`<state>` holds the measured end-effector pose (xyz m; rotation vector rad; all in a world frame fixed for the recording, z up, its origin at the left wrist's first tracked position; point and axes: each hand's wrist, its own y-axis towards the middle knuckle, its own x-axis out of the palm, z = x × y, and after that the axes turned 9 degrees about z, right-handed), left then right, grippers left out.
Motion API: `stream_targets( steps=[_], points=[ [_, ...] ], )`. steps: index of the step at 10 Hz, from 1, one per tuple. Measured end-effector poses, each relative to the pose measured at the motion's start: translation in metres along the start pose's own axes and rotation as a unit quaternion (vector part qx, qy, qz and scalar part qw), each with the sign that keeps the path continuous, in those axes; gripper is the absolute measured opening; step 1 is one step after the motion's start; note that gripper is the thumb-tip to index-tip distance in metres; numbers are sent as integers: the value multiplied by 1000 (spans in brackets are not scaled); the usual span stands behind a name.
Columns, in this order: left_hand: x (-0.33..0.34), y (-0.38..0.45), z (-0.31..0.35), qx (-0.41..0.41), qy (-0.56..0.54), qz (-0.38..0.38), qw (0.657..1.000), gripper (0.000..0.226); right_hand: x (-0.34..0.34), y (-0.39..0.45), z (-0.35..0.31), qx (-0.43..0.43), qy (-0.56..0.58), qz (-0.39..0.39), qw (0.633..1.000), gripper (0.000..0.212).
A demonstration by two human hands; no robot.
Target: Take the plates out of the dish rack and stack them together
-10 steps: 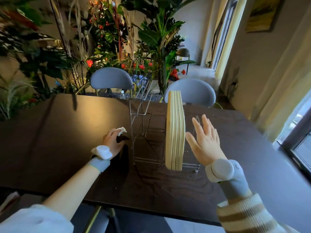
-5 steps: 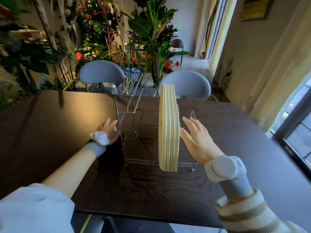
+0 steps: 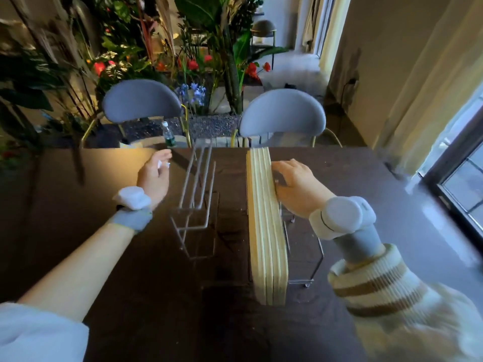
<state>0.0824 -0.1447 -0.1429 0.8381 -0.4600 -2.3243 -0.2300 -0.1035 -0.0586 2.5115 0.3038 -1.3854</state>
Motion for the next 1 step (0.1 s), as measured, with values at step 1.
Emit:
stream_targets(
  steps=[1],
  points=[
    [-23, 28, 58, 2, -46, 5, 999, 28, -38, 8, -25, 33, 54, 44, 997, 40]
  ],
)
